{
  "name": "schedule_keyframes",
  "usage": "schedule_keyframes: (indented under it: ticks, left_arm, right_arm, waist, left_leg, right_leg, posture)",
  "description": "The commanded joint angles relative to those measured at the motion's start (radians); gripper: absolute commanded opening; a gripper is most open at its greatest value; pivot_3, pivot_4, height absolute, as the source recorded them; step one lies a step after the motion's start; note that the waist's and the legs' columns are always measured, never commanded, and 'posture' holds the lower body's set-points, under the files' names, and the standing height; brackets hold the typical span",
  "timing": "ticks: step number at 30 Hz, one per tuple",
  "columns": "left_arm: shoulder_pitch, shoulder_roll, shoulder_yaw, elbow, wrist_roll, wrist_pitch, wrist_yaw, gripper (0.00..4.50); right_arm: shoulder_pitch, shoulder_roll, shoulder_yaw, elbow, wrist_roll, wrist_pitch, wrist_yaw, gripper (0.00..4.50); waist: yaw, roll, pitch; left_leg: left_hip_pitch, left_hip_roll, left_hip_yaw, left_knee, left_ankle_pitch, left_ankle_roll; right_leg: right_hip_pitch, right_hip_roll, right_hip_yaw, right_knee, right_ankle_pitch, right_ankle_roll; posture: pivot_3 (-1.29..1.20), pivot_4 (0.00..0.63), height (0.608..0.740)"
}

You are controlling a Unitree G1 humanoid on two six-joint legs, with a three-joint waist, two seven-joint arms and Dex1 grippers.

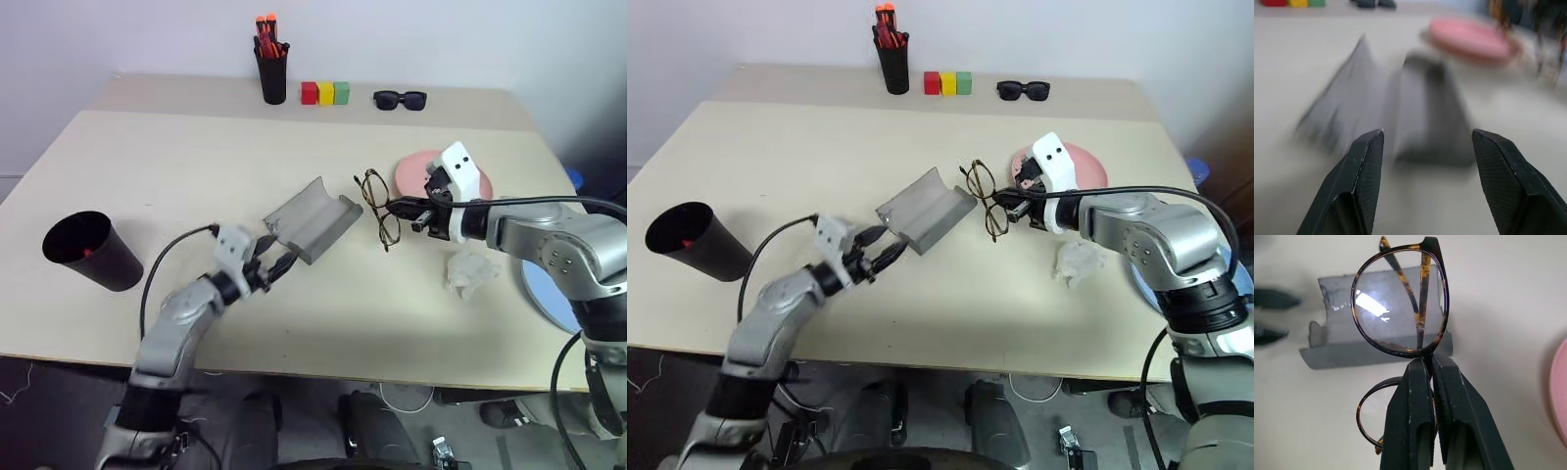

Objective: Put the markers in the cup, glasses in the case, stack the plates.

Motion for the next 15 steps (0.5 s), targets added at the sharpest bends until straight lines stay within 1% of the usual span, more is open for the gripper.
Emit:
schedule_keyframes:
  ticks: [1, 2, 4, 8, 9, 12, 15]
  left_arm:
    - [-0.146, -0.059, 0.050, 0.012, -0.073, 0.136, 0.086, 4.25]
    - [-0.178, -0.074, 0.060, 0.023, -0.088, 0.162, 0.101, 4.45]
    - [-0.252, -0.089, 0.050, 0.064, -0.111, 0.245, 0.094, 4.45]
    - [-0.373, -0.118, 0.047, 0.190, -0.109, 0.396, 0.147, 4.45]
    - [-0.389, -0.120, 0.047, 0.207, -0.114, 0.425, 0.147, 4.45]
    - [-0.437, -0.103, -0.003, 0.248, -0.100, 0.544, 0.139, 4.45]
    - [-0.451, -0.090, -0.028, 0.257, -0.104, 0.617, 0.121, 4.45]
  right_arm:
    - [-0.011, 0.016, -0.033, 0.019, -0.073, -0.036, 0.053, 0.00]
    - [-0.007, 0.022, -0.041, 0.021, -0.084, -0.037, 0.061, 0.00]
    - [0.006, 0.033, -0.060, 0.013, -0.100, -0.032, 0.068, 0.00]
    - [0.046, 0.050, -0.111, -0.029, -0.111, -0.011, 0.061, 0.00]
    - [0.058, 0.054, -0.122, -0.044, -0.113, -0.004, 0.059, 0.00]
    - [0.120, 0.046, -0.173, -0.115, -0.099, 0.021, 0.055, 0.00]
    - [0.177, 0.035, -0.224, -0.178, -0.087, 0.053, 0.053, 0.00]
  waist:
    - [-0.002, 0.000, 0.000]
    - [-0.002, 0.000, 0.000]
    - [-0.005, 0.000, 0.000]
    - [-0.005, 0.000, 0.000]
    - [-0.005, 0.000, 0.000]
    - [-0.004, 0.000, 0.000]
    - [-0.003, 0.000, 0.000]
  left_leg:
    - [0.000, 0.000, 0.000, -0.001, 0.000, 0.000]
    - [0.000, 0.000, 0.000, -0.001, 0.000, 0.000]
    - [0.000, 0.000, -0.001, -0.001, 0.000, 0.000]
    - [0.000, -0.001, -0.001, -0.001, 0.000, 0.000]
    - [0.000, -0.001, -0.001, -0.001, 0.000, 0.000]
    - [0.000, -0.001, -0.002, -0.001, 0.000, 0.000]
    - [0.000, -0.001, -0.002, -0.001, 0.000, 0.000]
  right_leg:
    - [0.000, 0.000, 0.000, 0.000, 0.000, 0.000]
    - [-0.001, 0.001, 0.000, 0.001, 0.000, 0.000]
    - [-0.001, 0.001, 0.000, 0.001, 0.000, 0.000]
    - [0.000, 0.001, 0.000, 0.001, 0.000, 0.000]
    - [0.000, 0.001, 0.000, 0.001, 0.000, 0.000]
    - [0.000, 0.001, 0.000, 0.001, 0.000, 0.000]
    - [0.000, 0.001, -0.001, 0.001, 0.000, 0.000]
  posture:
    - [0.00, 0.150, 0.732]
    - [0.00, 0.150, 0.732]
    - [0.00, 0.150, 0.732]
    - [0.00, 0.150, 0.732]
    - [0.00, 0.150, 0.732]
    - [0.00, 0.150, 0.732]
    - [0.00, 0.150, 0.732]
